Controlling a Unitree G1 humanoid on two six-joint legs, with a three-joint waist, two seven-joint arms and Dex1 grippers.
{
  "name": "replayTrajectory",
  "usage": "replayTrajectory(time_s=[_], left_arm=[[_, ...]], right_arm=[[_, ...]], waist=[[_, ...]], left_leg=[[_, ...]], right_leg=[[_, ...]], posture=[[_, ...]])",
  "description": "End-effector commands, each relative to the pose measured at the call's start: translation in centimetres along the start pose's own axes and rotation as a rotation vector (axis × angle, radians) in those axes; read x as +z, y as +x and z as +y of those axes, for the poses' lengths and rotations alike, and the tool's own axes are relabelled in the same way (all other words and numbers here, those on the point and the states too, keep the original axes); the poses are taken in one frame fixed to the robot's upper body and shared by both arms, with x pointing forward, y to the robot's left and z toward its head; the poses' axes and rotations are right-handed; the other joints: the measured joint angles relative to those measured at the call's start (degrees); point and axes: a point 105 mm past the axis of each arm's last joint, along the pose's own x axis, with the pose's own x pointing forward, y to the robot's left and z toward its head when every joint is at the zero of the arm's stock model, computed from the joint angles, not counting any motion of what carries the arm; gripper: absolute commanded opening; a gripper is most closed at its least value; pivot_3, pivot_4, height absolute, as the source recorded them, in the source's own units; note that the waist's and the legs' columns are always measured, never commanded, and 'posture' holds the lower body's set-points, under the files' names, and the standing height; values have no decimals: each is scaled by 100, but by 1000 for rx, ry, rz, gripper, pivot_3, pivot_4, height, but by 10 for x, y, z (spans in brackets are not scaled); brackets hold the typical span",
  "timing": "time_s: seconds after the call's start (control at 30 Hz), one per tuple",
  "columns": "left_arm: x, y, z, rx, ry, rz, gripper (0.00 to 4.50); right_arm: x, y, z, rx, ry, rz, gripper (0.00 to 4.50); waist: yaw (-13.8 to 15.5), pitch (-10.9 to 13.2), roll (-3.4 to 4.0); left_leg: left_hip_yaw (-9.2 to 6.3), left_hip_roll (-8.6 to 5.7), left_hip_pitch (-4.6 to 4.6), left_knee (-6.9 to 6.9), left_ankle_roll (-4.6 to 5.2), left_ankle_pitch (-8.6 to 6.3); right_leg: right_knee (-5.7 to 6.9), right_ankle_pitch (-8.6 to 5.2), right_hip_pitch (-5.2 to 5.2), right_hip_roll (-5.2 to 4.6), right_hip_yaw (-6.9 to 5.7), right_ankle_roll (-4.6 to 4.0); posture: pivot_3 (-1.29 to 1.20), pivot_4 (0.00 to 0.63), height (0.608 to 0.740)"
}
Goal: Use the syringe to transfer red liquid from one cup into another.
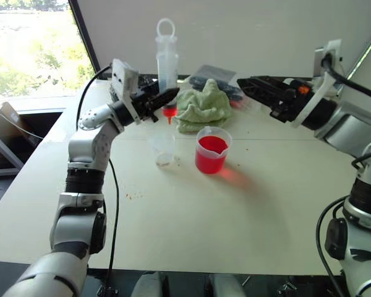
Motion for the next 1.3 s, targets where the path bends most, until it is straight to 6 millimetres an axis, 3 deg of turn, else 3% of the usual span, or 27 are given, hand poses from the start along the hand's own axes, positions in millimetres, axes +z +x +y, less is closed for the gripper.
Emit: replayTrajectory(time_s=[0.03,0.37,0.47,0.7,0.93,1.1,1.3], left_arm=[[13,0,-3,1,40,-24,1355],[1,-6,0,29,35,13,1355],[-2,-10,0,35,37,26,1355],[-8,-19,2,64,44,46,1355],[-9,-18,3,76,46,41,1355],[-10,-19,4,82,43,39,1355],[-11,-20,4,85,44,39,1355]], right_arm=[[13,1,6,24,-30,-50,3297],[12,3,6,13,-35,-48,3297],[20,10,17,67,-45,-66,3297],[38,45,35,143,-81,-92,3297],[34,75,55,241,-88,-29,3297],[24,104,59,231,-113,46,3297],[18,136,49,156,-150,93,3297]], waist=[[1,-1,-1],[-5,-48,-2],[-9,-49,-2],[-126,-62,-7],[-161,-78,-8],[-189,-80,-8],[-282,-82,-10]], left_leg=[[0,0,0,0,0,0],[0,0,2,1,0,0],[0,0,3,1,0,0],[-4,0,6,0,-1,0],[-5,-1,8,-1,-1,1],[-6,-1,9,-1,-2,1],[-12,-3,10,-1,-4,2]], right_leg=[[0,0,0,0,0,0],[0,0,2,0,0,0],[1,0,2,0,0,0],[6,0,4,0,-1,0],[10,0,4,0,-2,0],[12,0,4,0,-2,0],[20,0,4,-1,-3,0]], posture=[[0,0,711],[0,0,711],[0,0,711],[0,0,711],[0,0,711],[0,0,711],[0,0,711]])
